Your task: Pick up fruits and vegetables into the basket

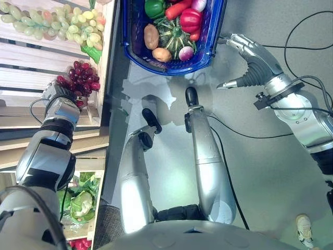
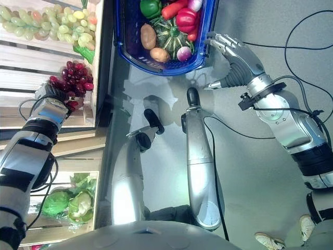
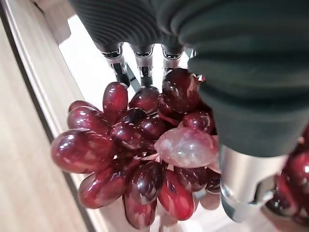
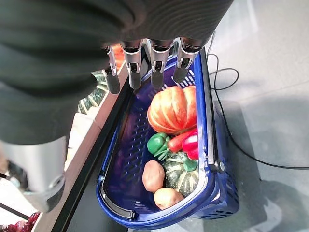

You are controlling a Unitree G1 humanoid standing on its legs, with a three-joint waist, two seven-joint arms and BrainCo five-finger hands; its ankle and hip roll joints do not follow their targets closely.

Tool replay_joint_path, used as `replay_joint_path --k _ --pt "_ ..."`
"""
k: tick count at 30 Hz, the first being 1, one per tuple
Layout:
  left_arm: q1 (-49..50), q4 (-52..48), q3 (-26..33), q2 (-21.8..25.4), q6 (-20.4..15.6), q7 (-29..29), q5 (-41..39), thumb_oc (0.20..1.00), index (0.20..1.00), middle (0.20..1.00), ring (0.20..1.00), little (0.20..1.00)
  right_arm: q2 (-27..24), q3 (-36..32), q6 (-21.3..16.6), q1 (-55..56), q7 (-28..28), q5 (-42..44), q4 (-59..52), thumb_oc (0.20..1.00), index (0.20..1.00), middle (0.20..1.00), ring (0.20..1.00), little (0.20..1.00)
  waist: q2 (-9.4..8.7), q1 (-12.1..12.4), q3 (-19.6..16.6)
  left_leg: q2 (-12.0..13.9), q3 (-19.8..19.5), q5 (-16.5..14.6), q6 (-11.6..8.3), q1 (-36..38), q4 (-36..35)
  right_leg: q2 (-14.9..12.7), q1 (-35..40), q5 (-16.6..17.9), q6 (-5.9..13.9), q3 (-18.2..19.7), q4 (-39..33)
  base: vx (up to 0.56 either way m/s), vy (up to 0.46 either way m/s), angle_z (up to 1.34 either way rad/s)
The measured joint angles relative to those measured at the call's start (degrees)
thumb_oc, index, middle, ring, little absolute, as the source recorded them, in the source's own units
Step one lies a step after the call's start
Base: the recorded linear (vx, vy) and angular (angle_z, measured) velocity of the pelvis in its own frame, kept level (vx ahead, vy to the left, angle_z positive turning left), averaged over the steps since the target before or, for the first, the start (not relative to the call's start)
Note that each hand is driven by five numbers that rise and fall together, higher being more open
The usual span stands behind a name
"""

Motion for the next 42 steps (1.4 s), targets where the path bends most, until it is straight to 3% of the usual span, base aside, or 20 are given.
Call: replay_joint_path --k 18,25,29,33,37,42 --pt "-0.33 3.09 -0.41 0.2 -8.34 -0.11 -1.29 0.2 0.2 0.2 0.2 0.2 0.23 0.33 0.0 0.45 -0.33 -0.6 0.01 1.0 1.0 1.0 1.0 1.0 -0.05 0.22 -0.02 0.33 -0.64 -0.19 -0.13 0.04 -0.55 0.11 0.84 0.27 -0.37 -0.87 -1.28 -0.01 -0.01 0.0" --pt "2.55 2.41 1.76 1.35 -13.77 -6.63 -9.8 0.2 0.2 0.2 0.2 0.2 0.59 0.3 0.0 1.27 -0.31 -1.28 -0.08 1.0 1.0 1.0 1.0 1.0 -0.05 0.29 -0.02 0.06 -1.01 -0.13 -0.19 2.8 -2.05 -0.09 4.0 0.5 -0.61 -1.59 -2.84 -0.01 0.031 0.02" --pt "11.69 -7.89 7.79 1.78 -16.37 -13.67 -18.94 0.2 0.2 0.2 0.2 0.2 1.84 -3.18 0.71 5.89 0.99 -2.94 -3.01 1.0 1.0 1.0 1.0 1.0 -0.04 0.84 -0.03 -1.22 -0.81 0.28 -0.01 7.26 -5.33 -1.13 8.03 0.29 -0.2 -1.69 -4.63 0.0 0.071 0.04" --pt "15.67 -12.52 10.37 0.06 -16.92 -19.42 -27.5 0.2 0.2 0.2 0.2 0.2 3.04 -4.85 1.99 8.97 1.12 -5.7 -5.05 1.0 1.0 1.0 1.0 1.0 -0.02 1.79 -0.04 -1.84 -0.9 0.42 0.32 10.29 -6.72 -1.88 11.06 -0.03 0.26 -2.04 -5.36 0.0 0.037 0.07" --pt "19.95 -17.76 12.34 -0.33 -18.31 -23.12 -33.04 0.2 0.2 0.2 0.2 0.2 4.11 -7.05 5.78 12.83 -0.92 -11.62 -5.1 1.0 1.0 1.0 1.0 1.0 -0.01 2.6 -0.04 -2.65 -1.07 0.71 0.77 12.26 -7.6 -2.39 13.02 -0.23 0.69 -2.19 -5.84 0.0 0.021 0.08" --pt "32.1 -28.12 14.33 -6.11 -18.32 -30.51 -41.86 0.2 0.2 0.2 0.2 0.2 5.44 -8.88 7.82 19.1 -4.99 -18.1 -3.49 1.0 1.0 1.0 1.0 1.0 0.03 3.74 -0.05 -2.79 -1.48 0.91 0.74 16.32 -9.22 -2.82 17.8 -0.34 0.8 -3.56 -7.36 0.0 -0.013 0.06"
